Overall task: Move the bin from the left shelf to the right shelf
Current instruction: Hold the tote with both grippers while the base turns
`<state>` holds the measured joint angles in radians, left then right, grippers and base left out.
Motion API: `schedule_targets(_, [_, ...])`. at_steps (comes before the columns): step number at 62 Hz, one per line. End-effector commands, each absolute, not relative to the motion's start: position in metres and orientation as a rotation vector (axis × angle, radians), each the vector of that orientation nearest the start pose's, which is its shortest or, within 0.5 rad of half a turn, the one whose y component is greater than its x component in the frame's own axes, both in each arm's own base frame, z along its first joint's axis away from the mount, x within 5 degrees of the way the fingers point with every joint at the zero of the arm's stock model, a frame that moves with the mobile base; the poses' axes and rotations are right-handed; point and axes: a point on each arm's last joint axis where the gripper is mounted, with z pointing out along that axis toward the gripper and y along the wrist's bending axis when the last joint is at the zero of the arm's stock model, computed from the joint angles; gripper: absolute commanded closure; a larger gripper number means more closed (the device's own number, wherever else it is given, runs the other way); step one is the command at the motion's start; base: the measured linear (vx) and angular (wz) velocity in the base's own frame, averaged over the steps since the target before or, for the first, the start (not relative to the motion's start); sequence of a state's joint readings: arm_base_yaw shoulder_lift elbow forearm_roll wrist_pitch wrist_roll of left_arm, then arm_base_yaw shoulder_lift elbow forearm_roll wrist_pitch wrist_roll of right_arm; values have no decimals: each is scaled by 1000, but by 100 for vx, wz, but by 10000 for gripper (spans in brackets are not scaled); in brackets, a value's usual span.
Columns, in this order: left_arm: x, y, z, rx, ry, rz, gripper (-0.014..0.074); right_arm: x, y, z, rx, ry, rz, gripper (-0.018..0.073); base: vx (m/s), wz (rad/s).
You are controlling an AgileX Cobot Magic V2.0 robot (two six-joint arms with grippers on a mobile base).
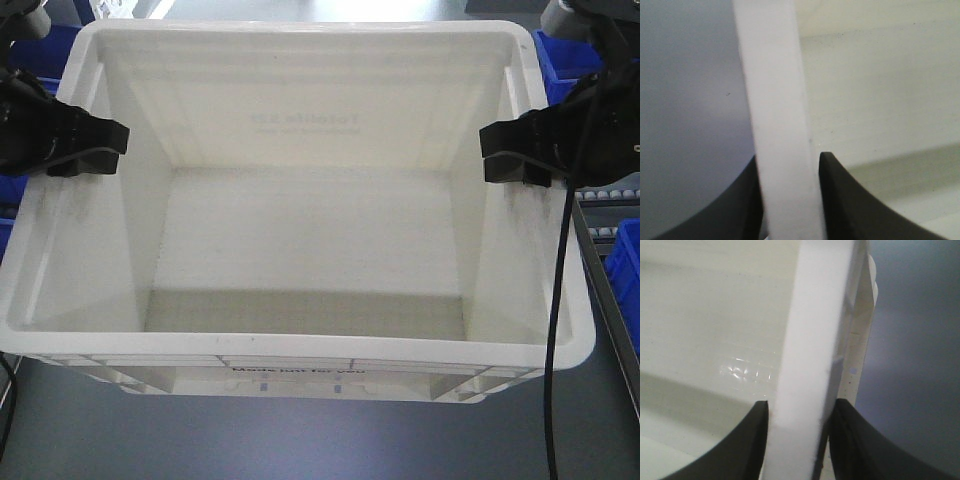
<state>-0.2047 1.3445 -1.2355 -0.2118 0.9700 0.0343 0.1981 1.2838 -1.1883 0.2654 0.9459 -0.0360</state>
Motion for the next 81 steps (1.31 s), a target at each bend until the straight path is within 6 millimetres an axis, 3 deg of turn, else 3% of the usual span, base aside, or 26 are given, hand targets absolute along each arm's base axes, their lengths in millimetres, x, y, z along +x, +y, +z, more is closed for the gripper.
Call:
schedule_targets(1, [262,-70,376,240,2402,-331,604,248,68,382,-243,2341,374,564,0,0])
schedule_targets(34, [262,-70,376,240,2402,-331,604,247,68,382,-244,2344,374,564,2,-7])
schedule_targets(81, [262,-70,376,240,2402,-331,604,247,68,382,-244,2344,374,564,12,-33])
